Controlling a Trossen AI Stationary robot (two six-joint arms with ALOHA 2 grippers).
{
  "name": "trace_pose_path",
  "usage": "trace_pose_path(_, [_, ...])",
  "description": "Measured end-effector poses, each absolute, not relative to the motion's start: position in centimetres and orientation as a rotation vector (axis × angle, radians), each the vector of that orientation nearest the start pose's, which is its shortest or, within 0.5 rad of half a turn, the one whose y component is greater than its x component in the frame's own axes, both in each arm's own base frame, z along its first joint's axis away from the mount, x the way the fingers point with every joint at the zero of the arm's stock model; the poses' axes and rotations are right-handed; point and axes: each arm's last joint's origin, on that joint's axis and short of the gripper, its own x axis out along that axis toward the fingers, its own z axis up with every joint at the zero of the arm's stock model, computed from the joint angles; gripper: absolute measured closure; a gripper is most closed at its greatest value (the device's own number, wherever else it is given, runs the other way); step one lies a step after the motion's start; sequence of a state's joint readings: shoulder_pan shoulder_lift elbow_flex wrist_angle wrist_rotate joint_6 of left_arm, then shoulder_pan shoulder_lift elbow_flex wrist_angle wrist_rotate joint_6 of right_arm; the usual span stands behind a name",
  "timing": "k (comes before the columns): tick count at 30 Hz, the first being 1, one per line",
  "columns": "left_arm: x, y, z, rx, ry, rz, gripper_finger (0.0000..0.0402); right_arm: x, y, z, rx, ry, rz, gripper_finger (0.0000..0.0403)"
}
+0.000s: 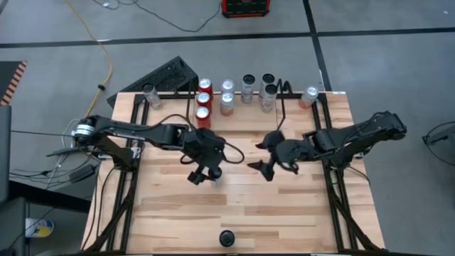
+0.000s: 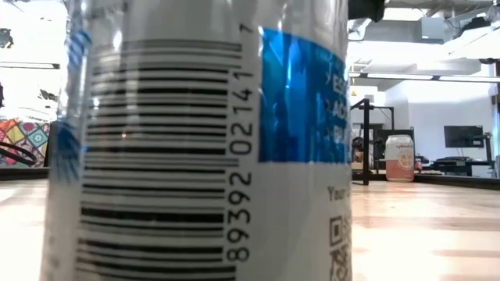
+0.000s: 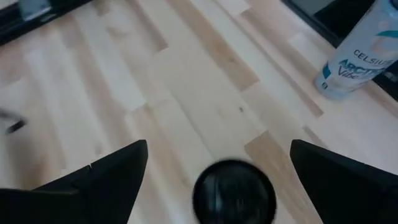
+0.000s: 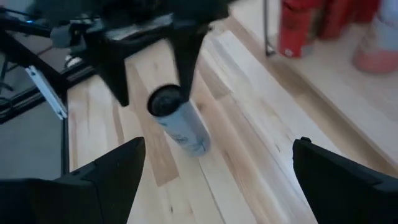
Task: Place canned beverage on shelf
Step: Put the top white blue soda can on the shelf aligned with the other white blue soda can
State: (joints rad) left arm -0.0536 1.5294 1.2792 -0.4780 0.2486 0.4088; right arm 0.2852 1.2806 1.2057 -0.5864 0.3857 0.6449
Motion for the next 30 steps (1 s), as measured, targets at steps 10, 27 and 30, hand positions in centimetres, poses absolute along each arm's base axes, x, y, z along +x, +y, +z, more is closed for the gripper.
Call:
trace_pose_path(10, [25.3,-1.4,34.8,0.176,0.877,-0.156,0.002,33.5,7.5,30.3,0.1,0.463,-0.158,0.0019])
trace_pose_path(27, [21.0,-5.5,23.8,-0.238,0.226,0.039,0.002,35.7,6.8,32.1,0.075,0.708,-0.144,0.0019])
trace_pose_path(30, [21.2,-6.4,23.0,-0.199,0.221,0.089,0.002,35.3,7.4,33.4,0.086,0.714,-0.151,0.0019])
